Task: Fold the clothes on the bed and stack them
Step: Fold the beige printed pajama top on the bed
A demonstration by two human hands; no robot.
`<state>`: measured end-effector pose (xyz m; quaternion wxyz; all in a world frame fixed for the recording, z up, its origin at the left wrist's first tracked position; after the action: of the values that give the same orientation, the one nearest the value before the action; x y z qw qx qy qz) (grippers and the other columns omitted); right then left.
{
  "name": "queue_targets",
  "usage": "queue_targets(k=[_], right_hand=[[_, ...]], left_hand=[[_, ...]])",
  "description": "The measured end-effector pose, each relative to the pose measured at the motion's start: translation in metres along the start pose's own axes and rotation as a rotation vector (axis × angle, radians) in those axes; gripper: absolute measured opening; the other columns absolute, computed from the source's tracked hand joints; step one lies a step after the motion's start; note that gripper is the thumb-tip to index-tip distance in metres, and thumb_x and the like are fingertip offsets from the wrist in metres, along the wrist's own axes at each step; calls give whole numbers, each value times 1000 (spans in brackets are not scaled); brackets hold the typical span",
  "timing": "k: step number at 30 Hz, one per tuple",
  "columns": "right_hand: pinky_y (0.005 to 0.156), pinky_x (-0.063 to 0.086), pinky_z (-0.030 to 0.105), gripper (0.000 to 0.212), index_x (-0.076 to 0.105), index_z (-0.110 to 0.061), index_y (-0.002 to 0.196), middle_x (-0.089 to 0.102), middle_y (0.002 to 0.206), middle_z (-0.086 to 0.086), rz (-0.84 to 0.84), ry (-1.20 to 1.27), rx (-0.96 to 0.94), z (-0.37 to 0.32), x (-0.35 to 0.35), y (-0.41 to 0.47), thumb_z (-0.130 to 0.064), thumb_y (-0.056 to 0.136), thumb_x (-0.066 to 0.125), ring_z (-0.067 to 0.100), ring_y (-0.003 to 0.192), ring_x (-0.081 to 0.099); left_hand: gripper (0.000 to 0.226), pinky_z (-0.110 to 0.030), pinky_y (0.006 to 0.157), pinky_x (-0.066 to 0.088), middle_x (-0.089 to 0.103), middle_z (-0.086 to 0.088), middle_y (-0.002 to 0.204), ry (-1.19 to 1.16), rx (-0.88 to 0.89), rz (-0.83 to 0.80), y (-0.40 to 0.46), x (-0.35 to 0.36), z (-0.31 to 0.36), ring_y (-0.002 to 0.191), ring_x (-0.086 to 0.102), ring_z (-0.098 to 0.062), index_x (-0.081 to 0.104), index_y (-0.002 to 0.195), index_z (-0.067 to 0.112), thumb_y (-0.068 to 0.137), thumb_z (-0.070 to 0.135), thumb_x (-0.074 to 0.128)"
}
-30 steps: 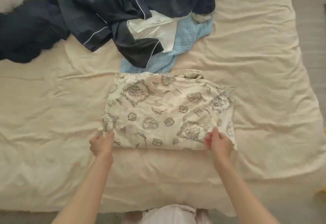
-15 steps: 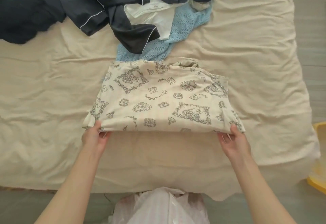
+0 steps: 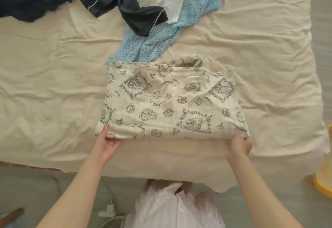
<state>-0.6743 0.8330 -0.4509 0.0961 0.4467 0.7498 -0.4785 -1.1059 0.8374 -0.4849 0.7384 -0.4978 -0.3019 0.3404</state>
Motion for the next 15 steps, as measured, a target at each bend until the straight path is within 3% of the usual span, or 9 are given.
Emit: queue_targets(k=[4, 6, 8, 11, 13, 15], right_hand=[[116, 15, 40, 66, 24, -3, 147, 23, 153, 18, -7, -513, -609, -10, 21, -61, -16, 90, 56, 30, 142, 19], [117, 7, 44, 64, 24, -11, 149, 15, 157, 15, -46, -763, -913, -4, 44, -100, -22, 93, 53, 29, 145, 11], [116, 2, 47, 57, 28, -17, 148, 14, 157, 14, -188, -922, -1123, 9, 77, -132, -27, 96, 48, 31, 146, 8], [114, -11, 47, 53, 17, -25, 151, 0, 159, 9, -435, -1216, -1137, 31, 118, -142, -37, 101, 29, 27, 146, -7], [115, -9, 46, 53, 11, -25, 151, -6, 159, 6, -576, -1323, -1036, 40, 128, -132, -40, 102, 22, 24, 146, -11], [117, -1, 42, 50, 16, -22, 151, -1, 160, 6, -731, -1243, -961, 35, 129, -126, -37, 103, 23, 21, 147, -5]], left_hand=[[44, -40, 103, 40, 51, -9, 133, -8, 20, 60, 4, -1, 1, 125, 49, -23, 43, 136, 10, 96, 26, 51], [42, -39, 99, 43, 52, -12, 129, 6, 72, 144, 4, -6, 2, 112, 56, -22, 41, 138, 6, 98, 16, 47], [38, -37, 91, 46, 55, -12, 122, 6, 146, 202, -2, -5, 4, 96, 59, -20, 43, 136, 4, 98, 10, 46], [21, -37, 85, 50, 58, -10, 113, 37, 332, 261, -23, 7, 14, 99, 58, -21, 52, 115, 8, 95, 4, 45], [12, -38, 81, 51, 57, -9, 108, 147, 482, 268, -40, 22, 25, 97, 58, -23, 50, 99, 14, 94, 5, 44], [4, -40, 84, 48, 57, -7, 102, 357, 668, 256, -63, 47, 36, 95, 58, -23, 46, 95, 14, 94, 10, 46]])
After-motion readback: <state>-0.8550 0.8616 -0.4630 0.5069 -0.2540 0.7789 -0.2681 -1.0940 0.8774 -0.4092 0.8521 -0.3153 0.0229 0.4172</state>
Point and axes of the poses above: each hand's wrist, its own y-axis towards the middle knuckle, its own x-axis out of the palm, z = x × y, the point moved 7 cm from there along y, towards the middle knuckle
